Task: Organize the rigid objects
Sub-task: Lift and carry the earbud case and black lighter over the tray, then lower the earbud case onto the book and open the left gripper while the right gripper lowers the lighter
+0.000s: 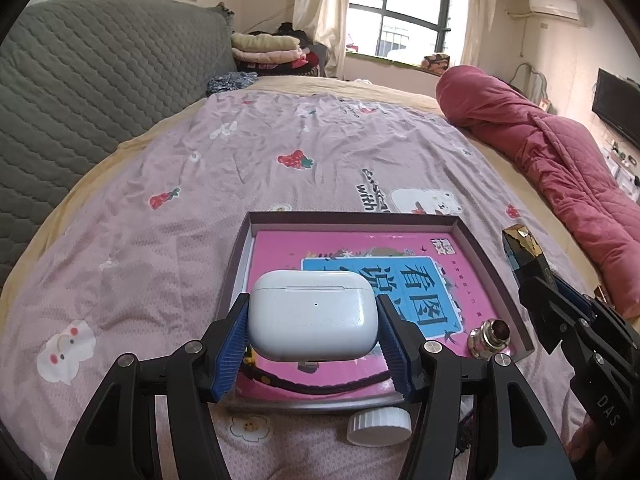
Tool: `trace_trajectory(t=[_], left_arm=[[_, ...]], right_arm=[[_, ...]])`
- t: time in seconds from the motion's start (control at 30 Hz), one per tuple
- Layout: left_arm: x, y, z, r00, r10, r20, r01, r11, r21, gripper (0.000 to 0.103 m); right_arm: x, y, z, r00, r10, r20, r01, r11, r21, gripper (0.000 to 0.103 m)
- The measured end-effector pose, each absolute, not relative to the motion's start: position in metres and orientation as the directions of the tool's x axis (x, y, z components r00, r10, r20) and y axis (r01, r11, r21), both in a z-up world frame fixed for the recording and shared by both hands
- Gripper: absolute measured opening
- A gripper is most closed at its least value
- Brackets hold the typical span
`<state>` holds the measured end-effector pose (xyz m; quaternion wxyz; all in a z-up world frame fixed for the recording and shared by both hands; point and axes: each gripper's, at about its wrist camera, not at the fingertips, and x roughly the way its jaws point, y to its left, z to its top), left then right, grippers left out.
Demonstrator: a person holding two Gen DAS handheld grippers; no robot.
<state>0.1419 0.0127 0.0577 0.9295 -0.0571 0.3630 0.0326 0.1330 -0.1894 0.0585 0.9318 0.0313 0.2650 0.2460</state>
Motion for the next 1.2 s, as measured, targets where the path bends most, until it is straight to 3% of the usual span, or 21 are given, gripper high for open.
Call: trace_trajectory(t=[1.2], left_arm=[[0.185, 0.009, -0.006, 0.621, 0.000, -0.784, -0.107, 0.991, -0.086, 0.062]], right_arm=[[0.157, -0.174, 0.006, 0.642, 0.433, -0.632, -0.418, 0.889, 0.185, 0.023]])
